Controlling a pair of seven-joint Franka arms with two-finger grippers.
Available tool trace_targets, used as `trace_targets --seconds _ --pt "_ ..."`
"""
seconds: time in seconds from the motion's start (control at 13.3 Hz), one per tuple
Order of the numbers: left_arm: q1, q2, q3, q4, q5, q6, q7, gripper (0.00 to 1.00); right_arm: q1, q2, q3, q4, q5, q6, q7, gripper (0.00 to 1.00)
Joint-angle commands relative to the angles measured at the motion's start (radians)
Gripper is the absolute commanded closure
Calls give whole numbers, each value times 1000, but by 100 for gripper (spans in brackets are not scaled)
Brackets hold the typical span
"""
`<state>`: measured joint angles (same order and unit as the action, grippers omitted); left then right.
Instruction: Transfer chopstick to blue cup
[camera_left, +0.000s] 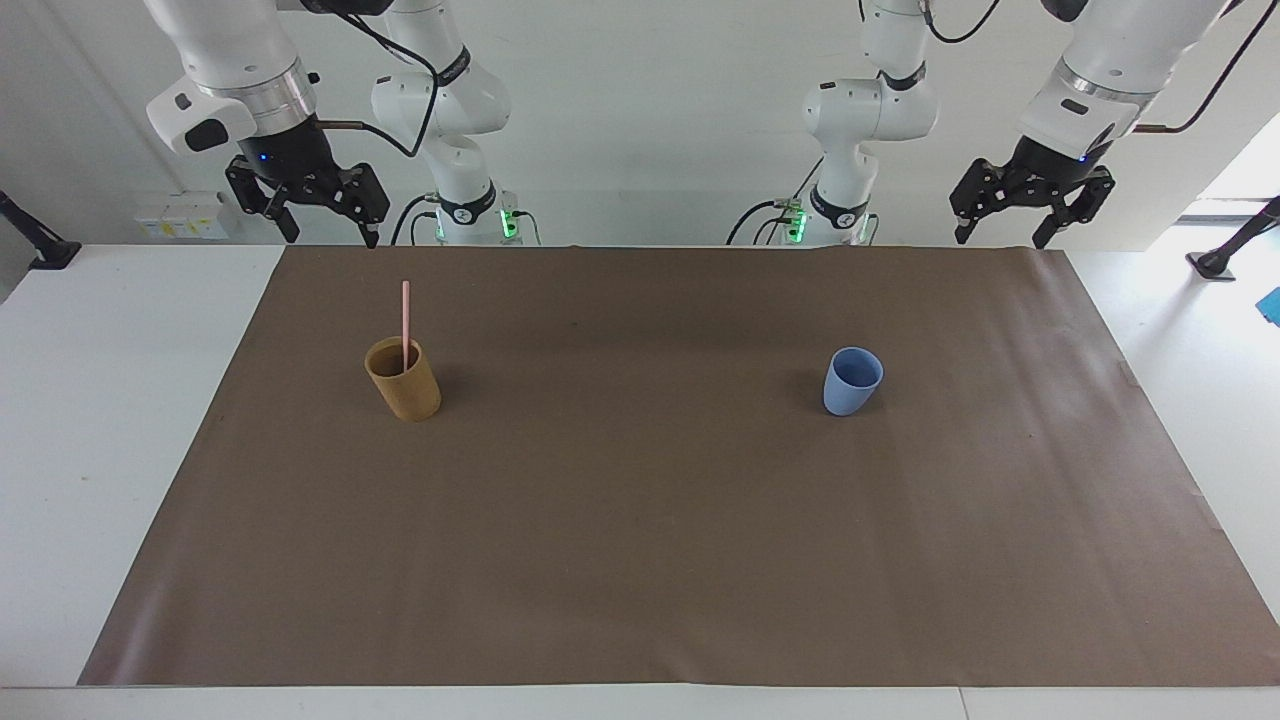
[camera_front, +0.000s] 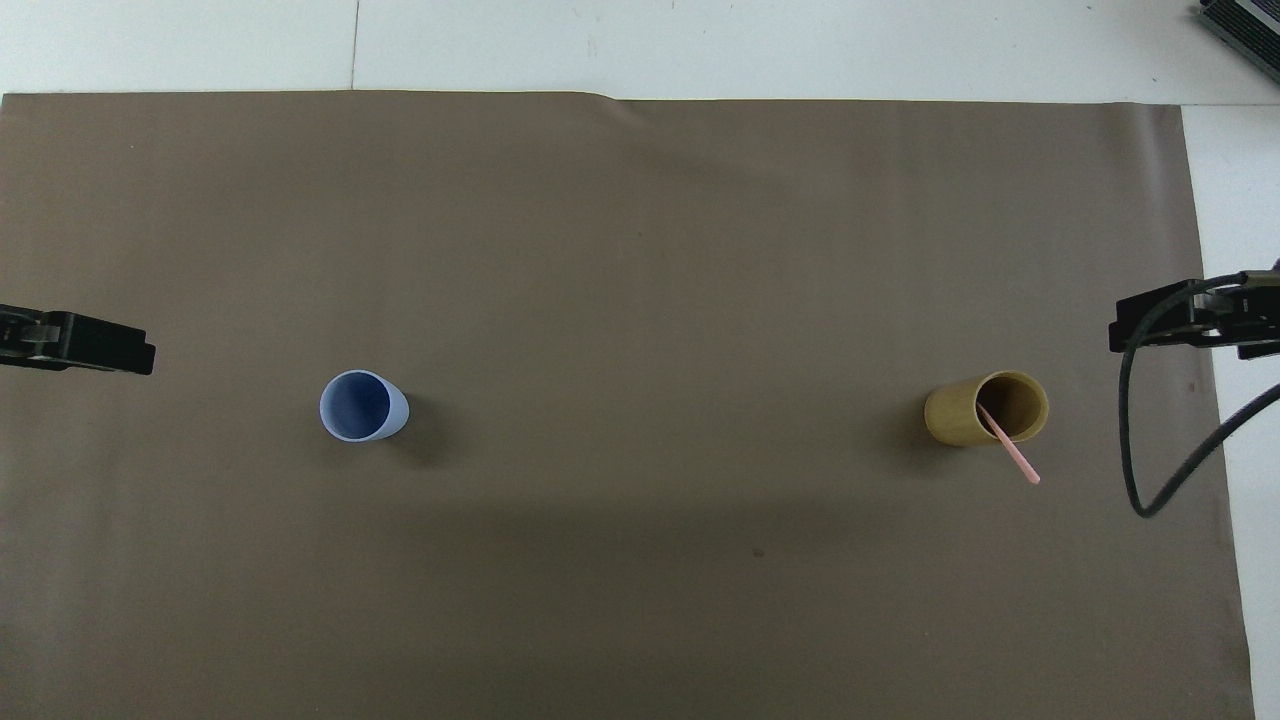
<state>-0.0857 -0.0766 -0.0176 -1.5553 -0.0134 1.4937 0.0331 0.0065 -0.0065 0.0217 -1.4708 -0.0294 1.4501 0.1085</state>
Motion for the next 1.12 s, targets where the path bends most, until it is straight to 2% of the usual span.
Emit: trace_targets --seconds 0.0,1.05 --pt "11 -12 -7 -6 12 -1 5 0 -20 -17 7 -16 22 -8 -24 0" --pt "9 -14 -7 -5 12 -16 -5 0 -20 -17 7 -16 22 -7 -24 0"
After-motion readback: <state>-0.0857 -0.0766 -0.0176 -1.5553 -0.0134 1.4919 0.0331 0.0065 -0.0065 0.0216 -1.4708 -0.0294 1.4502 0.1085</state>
